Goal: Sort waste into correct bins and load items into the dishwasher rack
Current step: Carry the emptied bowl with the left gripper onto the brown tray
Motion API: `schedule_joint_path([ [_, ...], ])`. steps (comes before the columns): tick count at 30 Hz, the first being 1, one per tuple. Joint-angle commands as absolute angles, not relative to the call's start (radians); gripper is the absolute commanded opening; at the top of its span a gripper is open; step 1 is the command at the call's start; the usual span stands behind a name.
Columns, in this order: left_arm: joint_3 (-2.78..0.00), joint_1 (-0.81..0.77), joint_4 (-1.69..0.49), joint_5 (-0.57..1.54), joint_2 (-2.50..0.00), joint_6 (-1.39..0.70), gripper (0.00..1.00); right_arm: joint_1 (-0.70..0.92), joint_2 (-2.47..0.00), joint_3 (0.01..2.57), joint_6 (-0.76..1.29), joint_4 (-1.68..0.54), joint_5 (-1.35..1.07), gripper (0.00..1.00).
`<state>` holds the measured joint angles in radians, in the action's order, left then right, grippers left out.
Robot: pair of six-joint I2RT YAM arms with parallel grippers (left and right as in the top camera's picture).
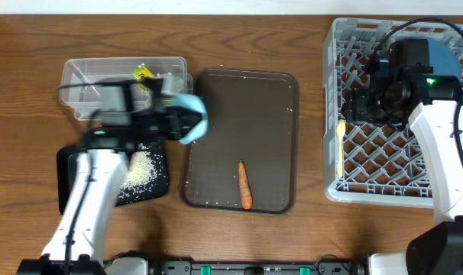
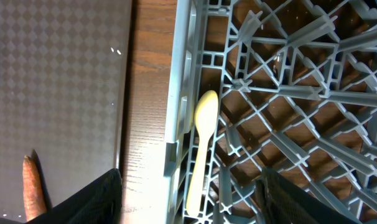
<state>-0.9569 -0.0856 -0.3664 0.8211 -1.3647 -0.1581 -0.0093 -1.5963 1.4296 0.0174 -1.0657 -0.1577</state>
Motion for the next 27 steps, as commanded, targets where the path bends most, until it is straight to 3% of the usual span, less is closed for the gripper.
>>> schedule_joint_path([
  [1,-0.966,-0.243,-0.305,0.449,-1.405,-0.185,0.06,-0.012,-1.596,1.436,0.019,-1.066,-0.165,0.68],
  [4,-0.965,-0.364,-0.198,0.321,-1.476,-0.18,0.07,-0.012,-1.596,1.436,0.021,-1.066,-0.165,0.68],
  [9,-0.965,-0.486,-0.013,0.295,-1.628,-0.162,0.06,-0.012,-1.596,1.436,0.021,-1.066,-0.165,0.68],
  [18,-0.965,-0.543,0.141,0.297,-1.79,-0.162,0.07,-0.012,-1.596,1.436,0.021,-1.066,-0.165,0.68],
  [23,-0.966,-0.543,0.143,0.298,-1.782,-0.162,0.17,-0.012,-1.596,1.436,0.021,-1.066,-0.165,0.69],
  [27,-0.966,-0.527,0.117,0.298,-1.744,-0.162,0.36,-0.012,-1.596,1.436,0.021,-1.066,-0.165,0.69],
])
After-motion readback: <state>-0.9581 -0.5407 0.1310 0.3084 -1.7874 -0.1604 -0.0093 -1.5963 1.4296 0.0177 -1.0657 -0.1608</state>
